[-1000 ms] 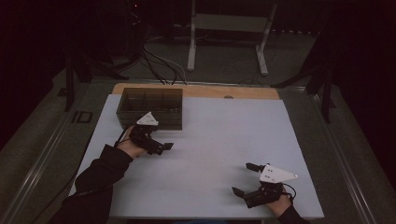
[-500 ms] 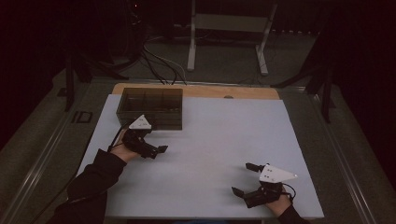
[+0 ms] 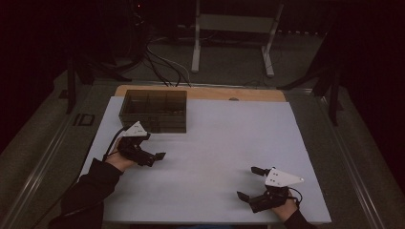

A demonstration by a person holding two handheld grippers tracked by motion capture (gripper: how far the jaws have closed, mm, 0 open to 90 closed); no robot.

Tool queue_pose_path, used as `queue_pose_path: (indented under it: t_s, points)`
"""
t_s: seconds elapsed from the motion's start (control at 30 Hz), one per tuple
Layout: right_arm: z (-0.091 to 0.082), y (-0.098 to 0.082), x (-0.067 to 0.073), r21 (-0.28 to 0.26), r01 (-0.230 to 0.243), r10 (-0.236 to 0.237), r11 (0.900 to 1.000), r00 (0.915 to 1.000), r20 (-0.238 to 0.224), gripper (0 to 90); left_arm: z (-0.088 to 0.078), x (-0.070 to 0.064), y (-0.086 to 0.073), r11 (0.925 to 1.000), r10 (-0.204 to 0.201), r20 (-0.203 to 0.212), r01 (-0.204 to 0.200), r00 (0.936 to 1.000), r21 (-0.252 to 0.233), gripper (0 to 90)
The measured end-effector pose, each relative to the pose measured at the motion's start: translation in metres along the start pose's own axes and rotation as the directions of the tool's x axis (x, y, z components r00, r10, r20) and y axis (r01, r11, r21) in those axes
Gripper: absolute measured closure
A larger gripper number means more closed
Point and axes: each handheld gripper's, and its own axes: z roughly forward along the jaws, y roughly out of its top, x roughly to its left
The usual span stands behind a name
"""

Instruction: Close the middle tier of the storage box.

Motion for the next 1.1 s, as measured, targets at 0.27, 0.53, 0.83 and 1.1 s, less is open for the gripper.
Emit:
queue_pose_path:
  t_s: [0.27,0.53,0.83,1.1]
  points:
    - [0.0,0.0,0.0,0.001,0.0,0.0,1.0,1.0,0.001,0.0,-0.003,-0.002,-0.01,0.9996,-0.023,-0.008,0.022,0.9997,-0.016,0.8]
    - [0.0,0.0,0.0,0.002,-0.001,0.001,1.0,1.0,0.001,0.0,-0.006,-0.007,-0.022,0.999,-0.032,-0.02,0.032,0.9993,-0.031,0.8]
    - [0.001,0.0,0.0,0.005,-0.003,0.003,1.0,1.0,0.002,0.0,-0.005,-0.013,-0.04,0.9991,-0.036,-0.065,0.035,0.9972,-0.026,0.8]
    - [0.001,0.0,-0.001,0.003,-0.006,0.006,1.0,1.0,0.002,0.0,-0.005,-0.021,-0.053,0.9982,-0.047,-0.087,0.044,0.9951,-0.041,0.8]
